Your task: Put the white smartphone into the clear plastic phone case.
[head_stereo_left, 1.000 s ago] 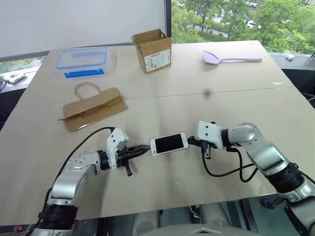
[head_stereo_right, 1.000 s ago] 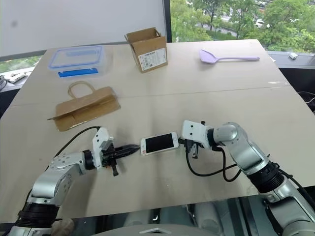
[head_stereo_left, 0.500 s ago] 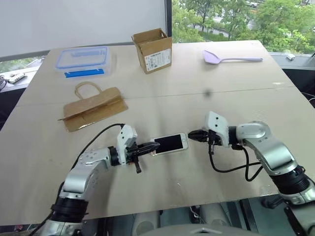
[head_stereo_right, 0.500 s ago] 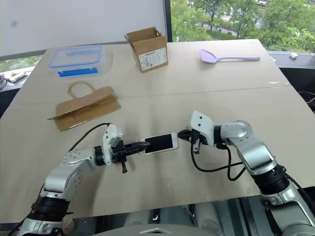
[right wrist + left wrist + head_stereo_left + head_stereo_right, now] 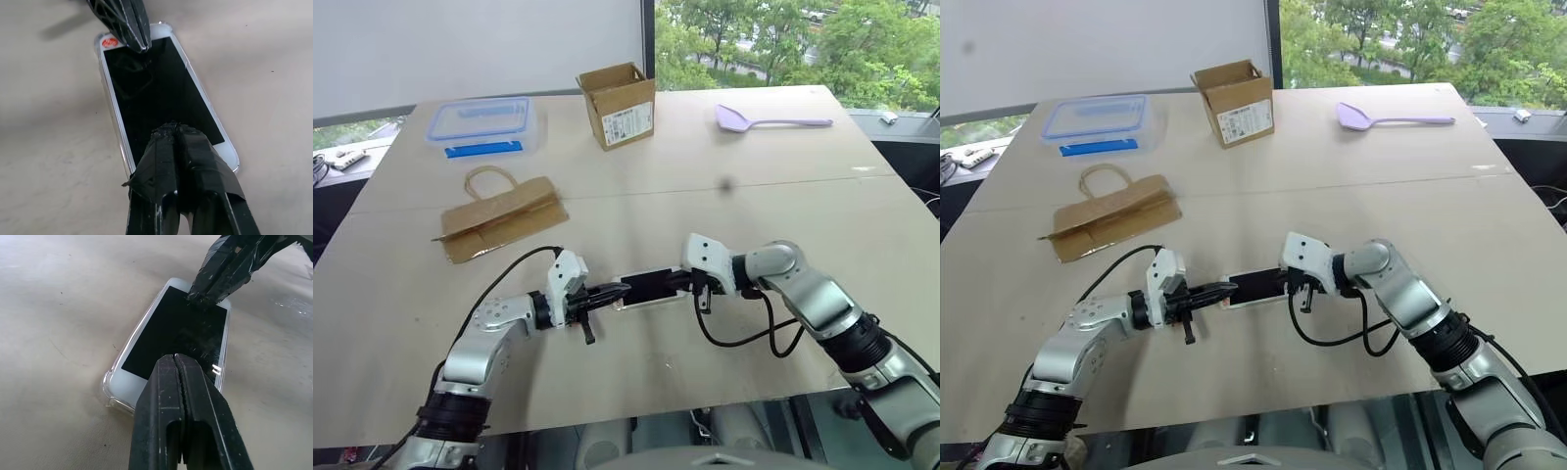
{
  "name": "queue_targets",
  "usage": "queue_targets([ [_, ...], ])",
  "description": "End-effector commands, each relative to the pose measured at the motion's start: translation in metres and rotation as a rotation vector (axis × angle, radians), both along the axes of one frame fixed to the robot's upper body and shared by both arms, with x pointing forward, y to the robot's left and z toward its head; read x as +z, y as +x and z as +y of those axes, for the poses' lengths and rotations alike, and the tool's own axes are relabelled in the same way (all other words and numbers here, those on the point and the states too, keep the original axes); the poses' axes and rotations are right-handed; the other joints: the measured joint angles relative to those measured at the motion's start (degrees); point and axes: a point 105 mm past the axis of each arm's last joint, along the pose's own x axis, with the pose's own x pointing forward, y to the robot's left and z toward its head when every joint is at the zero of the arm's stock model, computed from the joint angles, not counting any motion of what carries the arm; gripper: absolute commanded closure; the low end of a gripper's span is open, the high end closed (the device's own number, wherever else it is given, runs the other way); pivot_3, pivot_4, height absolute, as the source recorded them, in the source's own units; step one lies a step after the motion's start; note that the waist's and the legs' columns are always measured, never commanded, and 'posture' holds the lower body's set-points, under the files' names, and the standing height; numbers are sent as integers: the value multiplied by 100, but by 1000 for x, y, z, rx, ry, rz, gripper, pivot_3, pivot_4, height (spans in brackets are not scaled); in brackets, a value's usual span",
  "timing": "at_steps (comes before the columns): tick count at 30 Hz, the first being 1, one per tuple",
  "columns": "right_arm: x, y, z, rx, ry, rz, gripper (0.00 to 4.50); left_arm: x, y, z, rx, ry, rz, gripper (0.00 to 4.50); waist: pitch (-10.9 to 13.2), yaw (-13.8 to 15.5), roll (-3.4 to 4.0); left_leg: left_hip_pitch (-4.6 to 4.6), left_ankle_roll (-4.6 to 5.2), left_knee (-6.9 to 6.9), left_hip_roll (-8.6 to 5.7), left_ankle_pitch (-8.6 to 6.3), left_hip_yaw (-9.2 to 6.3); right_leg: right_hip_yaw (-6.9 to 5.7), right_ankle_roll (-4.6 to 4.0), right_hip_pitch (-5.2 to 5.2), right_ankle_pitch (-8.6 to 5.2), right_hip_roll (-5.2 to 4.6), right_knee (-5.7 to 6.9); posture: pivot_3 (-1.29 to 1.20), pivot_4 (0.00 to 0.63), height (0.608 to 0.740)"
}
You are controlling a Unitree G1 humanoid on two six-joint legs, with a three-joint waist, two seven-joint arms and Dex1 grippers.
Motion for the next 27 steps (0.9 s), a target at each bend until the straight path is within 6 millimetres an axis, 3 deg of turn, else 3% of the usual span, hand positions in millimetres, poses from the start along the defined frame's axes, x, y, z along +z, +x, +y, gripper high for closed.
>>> queue_targets([
  [1,-74,-14,-29,-95,-238,251,4430,-8,-4,1,11,14,18,4500,-13,3,-2,18,0,-3,0,0,0,0,0,18,0,-1,-2,0,150,740],
  [13,-123,-28,-48,-80,-416,373,4430,-12,-6,0,18,6,22,4500,-252,2,26,75,-26,-27,-1,-16,-2,-9,-9,56,-9,-24,-15,0,150,740],
  [16,-125,-22,-43,-116,-374,354,4430,-11,-6,-1,22,0,15,4500,-275,-8,29,105,-33,-41,-1,-20,-17,-8,-8,73,-9,-31,-28,0,150,740],
  [17,-122,-17,-39,-143,-334,343,4430,-9,-6,-1,24,-3,11,4500,-277,-14,33,154,-37,-59,-1,-23,-25,-10,-8,110,-10,-33,-51,0,150,740],
  [19,-103,-3,-28,-145,-203,231,4430,-1,-4,-2,37,-36,-7,4500,-278,-31,48,174,-52,-81,-2,-32,-56,-27,-7,129,-10,-55,-91,0,150,740],
  [23,-35,17,-13,-202,169,0,4430,20,-1,-2,74,-128,-55,4500,-192,-7,51,156,-55,-82,-7,-33,-87,-67,-7,124,-10,-83,-95,0,150,740],
  [26,5,6,-28,-225,338,-83,3655,40,-1,-2,106,-239,-51,4500,-118,23,89,97,-53,-82,-18,-31,-81,-75,-4,78,-7,-75,-93,0,150,740],
  [27,11,3,-36,-242,350,-100,3280,45,-2,-1,109,-259,-54,3970,-106,29,90,36,-25,-79,-37,-12,-73,-70,0,31,-2,-71,-83,0,150,740],
])
